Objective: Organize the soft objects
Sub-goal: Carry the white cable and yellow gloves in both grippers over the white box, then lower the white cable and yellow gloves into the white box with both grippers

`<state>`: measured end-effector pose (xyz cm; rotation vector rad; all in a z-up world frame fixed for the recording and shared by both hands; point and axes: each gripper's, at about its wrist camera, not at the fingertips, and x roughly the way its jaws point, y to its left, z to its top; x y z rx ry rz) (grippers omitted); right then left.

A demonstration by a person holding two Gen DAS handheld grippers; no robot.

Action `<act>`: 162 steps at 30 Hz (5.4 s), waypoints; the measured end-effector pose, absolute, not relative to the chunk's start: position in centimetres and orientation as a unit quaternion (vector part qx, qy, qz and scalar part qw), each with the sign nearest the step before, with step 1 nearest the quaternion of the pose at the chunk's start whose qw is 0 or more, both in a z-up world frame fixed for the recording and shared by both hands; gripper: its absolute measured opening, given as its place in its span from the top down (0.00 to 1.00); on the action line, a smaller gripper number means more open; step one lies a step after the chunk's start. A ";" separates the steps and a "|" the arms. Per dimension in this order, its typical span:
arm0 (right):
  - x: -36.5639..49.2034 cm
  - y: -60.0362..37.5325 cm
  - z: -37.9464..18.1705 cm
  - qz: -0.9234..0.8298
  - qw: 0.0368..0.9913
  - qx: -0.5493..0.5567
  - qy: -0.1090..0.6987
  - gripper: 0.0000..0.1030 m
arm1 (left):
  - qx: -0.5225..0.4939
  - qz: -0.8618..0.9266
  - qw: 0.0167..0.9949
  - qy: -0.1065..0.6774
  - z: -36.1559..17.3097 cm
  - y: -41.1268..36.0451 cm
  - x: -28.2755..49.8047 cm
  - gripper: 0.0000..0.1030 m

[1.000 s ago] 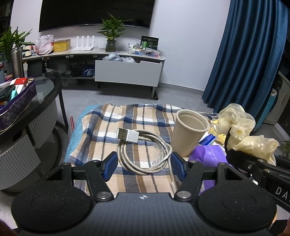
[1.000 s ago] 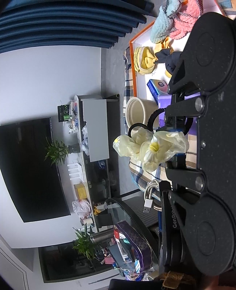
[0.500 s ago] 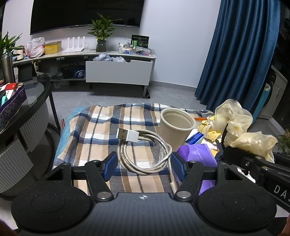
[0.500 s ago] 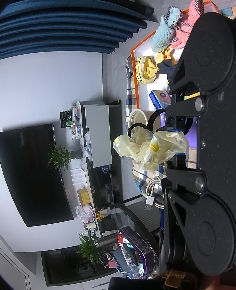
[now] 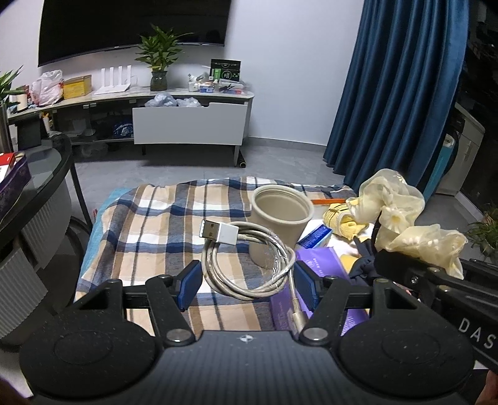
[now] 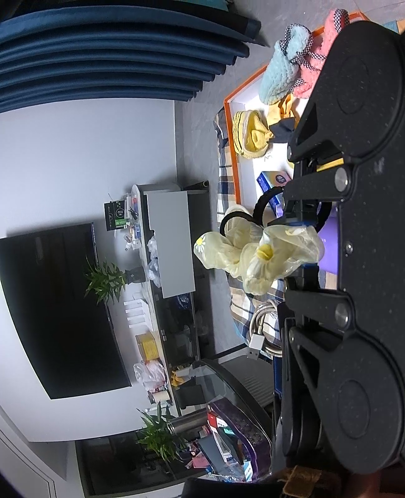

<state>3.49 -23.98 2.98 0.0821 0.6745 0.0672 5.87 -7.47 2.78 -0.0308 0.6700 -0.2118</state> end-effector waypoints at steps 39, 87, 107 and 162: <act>2.7 -27.6 3.4 -0.016 0.945 0.055 0.323 0.77 | 0.000 -0.155 0.933 0.326 2.8 -12.3 6.8 0.37; 2.8 -32.4 3.2 -0.079 0.943 0.070 0.315 0.76 | 0.015 -0.203 0.920 0.335 2.2 -17.2 8.5 0.36; 3.1 -34.4 3.0 -0.103 0.941 0.076 0.313 0.76 | 0.013 -0.222 0.911 0.347 1.8 -19.6 9.4 0.36; 5.4 -35.8 0.7 -0.106 0.936 0.068 0.330 0.75 | 0.025 -0.230 0.900 0.370 0.9 -22.2 12.9 0.36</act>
